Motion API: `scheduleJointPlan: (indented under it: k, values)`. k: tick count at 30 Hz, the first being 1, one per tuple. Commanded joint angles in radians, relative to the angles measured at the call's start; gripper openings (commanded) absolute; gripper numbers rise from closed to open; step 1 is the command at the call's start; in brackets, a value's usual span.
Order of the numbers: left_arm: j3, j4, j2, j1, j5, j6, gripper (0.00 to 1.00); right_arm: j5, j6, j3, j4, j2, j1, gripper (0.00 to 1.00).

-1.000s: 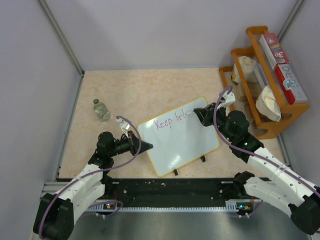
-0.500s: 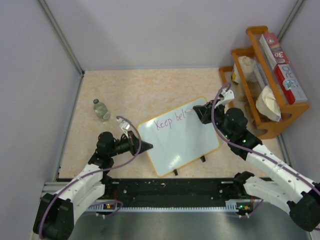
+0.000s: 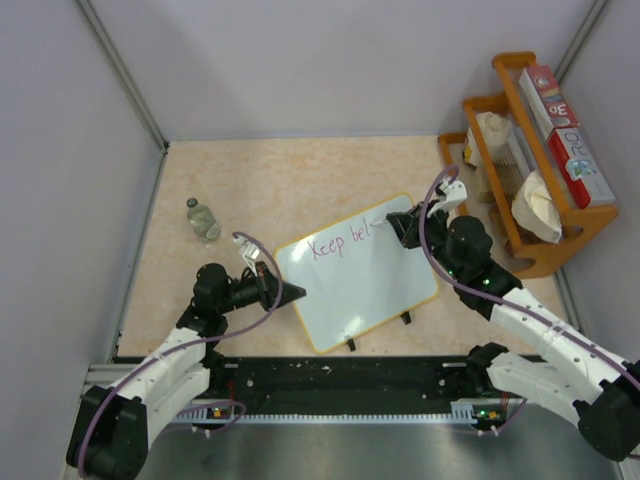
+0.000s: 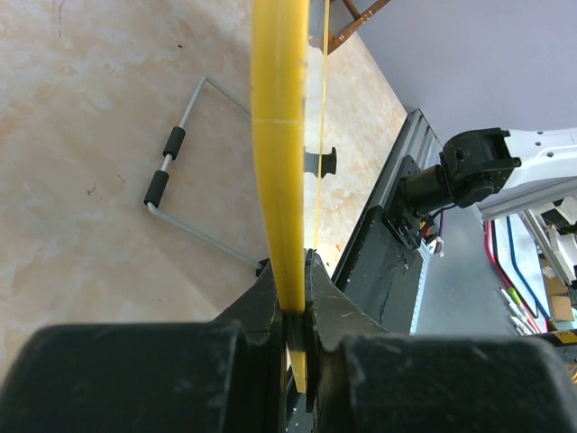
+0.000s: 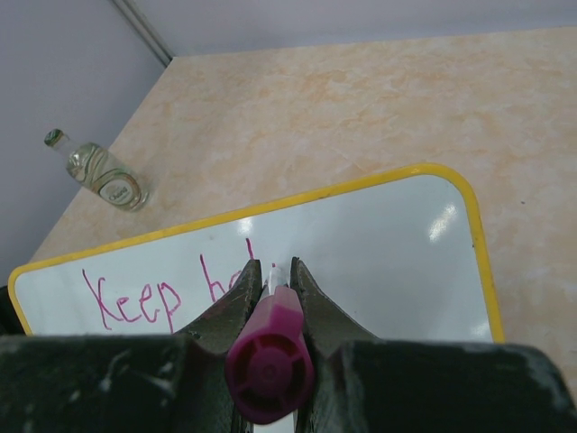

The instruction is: Write a sentence on the whiteboard

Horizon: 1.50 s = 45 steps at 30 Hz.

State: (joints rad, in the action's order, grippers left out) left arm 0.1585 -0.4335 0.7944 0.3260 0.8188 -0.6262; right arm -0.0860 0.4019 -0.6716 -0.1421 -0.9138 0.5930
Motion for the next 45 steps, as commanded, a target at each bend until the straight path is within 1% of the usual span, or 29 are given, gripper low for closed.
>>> scheduleJointPlan:
  k: [1, 11, 23, 33, 45]
  values:
    - [-0.037, 0.075, 0.009, 0.010, 0.020, 0.143, 0.00, -0.012, -0.012, 0.035, -0.007, 0.019, -0.005, 0.00]
    - [-0.039, 0.076, 0.006, 0.010, 0.019, 0.143, 0.00, -0.001, 0.000, 0.081, 0.016, 0.066, -0.006, 0.00]
    - [-0.039, 0.078, 0.003, 0.010, 0.017, 0.143, 0.00, 0.025, 0.015, -0.013, 0.010, 0.110, -0.005, 0.00]
    - [-0.039, 0.078, 0.002, 0.010, 0.017, 0.143, 0.00, -0.003, 0.003, -0.082, -0.014, 0.033, -0.005, 0.00]
    - [-0.039, 0.078, 0.002, 0.010, 0.016, 0.145, 0.00, -0.011, -0.002, -0.065, -0.044, -0.039, -0.007, 0.00]
